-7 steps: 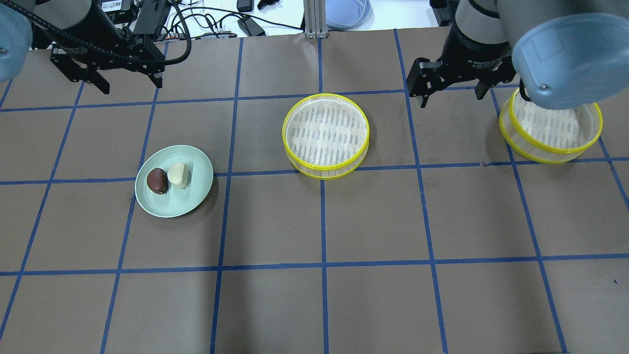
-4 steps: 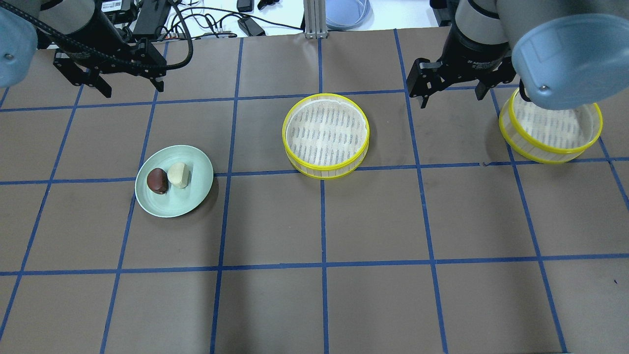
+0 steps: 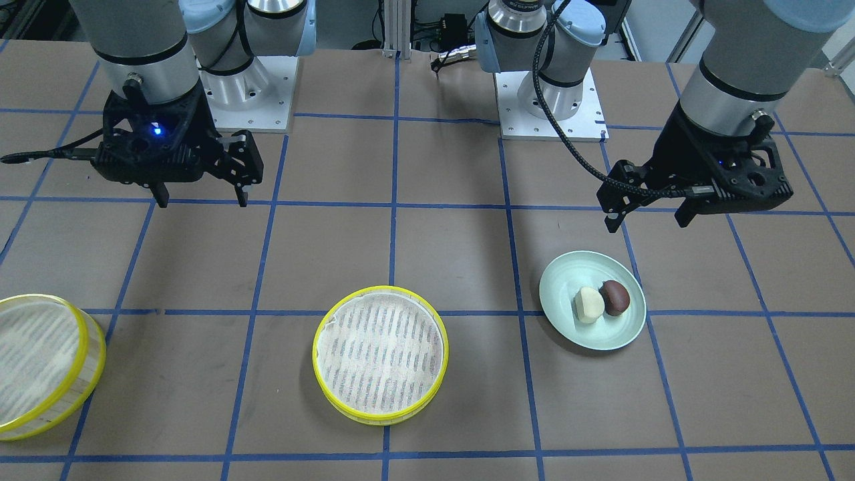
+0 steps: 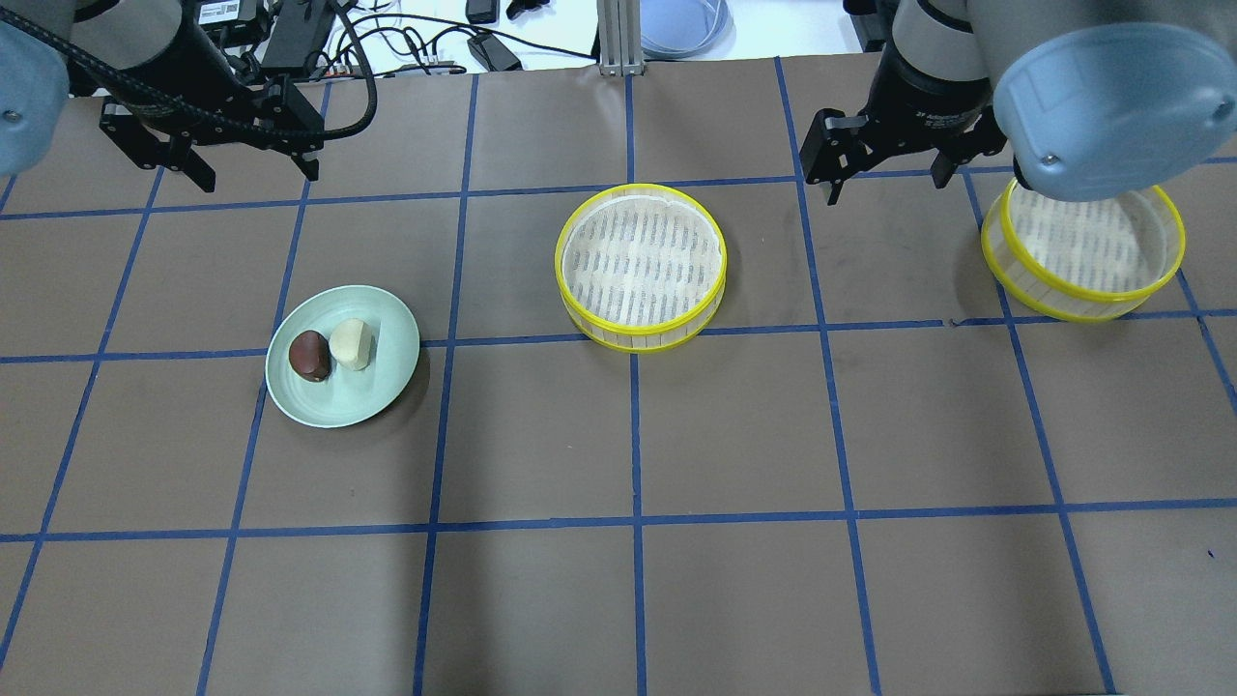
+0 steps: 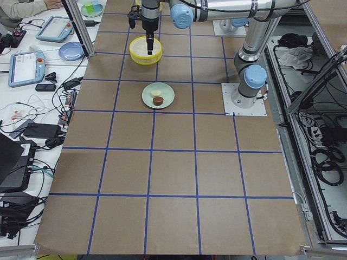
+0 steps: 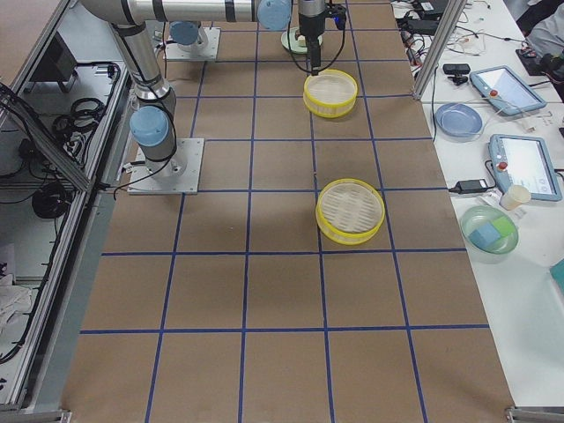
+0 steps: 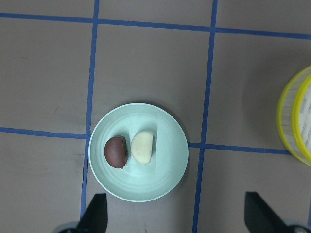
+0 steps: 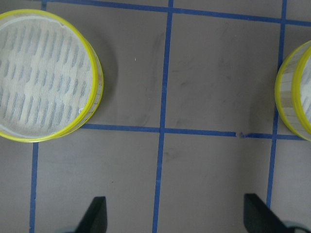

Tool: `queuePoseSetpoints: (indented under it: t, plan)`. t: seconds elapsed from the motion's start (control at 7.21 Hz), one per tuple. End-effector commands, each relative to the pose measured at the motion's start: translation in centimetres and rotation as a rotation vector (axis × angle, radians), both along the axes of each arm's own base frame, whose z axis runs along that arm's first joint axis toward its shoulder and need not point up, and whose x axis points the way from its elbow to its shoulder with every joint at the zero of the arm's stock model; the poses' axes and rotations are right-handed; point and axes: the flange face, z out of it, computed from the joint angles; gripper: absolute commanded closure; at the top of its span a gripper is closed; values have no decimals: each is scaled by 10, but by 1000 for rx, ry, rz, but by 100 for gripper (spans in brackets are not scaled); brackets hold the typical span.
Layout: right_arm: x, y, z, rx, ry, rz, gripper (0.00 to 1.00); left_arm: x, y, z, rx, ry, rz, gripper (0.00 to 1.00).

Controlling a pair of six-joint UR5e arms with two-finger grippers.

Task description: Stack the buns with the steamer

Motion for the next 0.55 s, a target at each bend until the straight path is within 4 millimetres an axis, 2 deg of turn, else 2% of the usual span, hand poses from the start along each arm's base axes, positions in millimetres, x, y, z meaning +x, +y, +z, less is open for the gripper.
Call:
queuePoseSetpoints:
  t: [0.0,0.14,0.28,0.42]
  plan:
    - [-78,-45,-22,19,-12,-99,0,10,-6,-36,66,14,13,0]
    - [-128,-64,-41,41,-11,-144,0,11,-7,-63,96,16,17,0]
    - [-171,-79,-60,56,-4,-163,0,22,-13,-81,71,18,30,0]
    - [-236,-81,-72,76,-10,-164,0,26,-18,-105,111,25,-2,0]
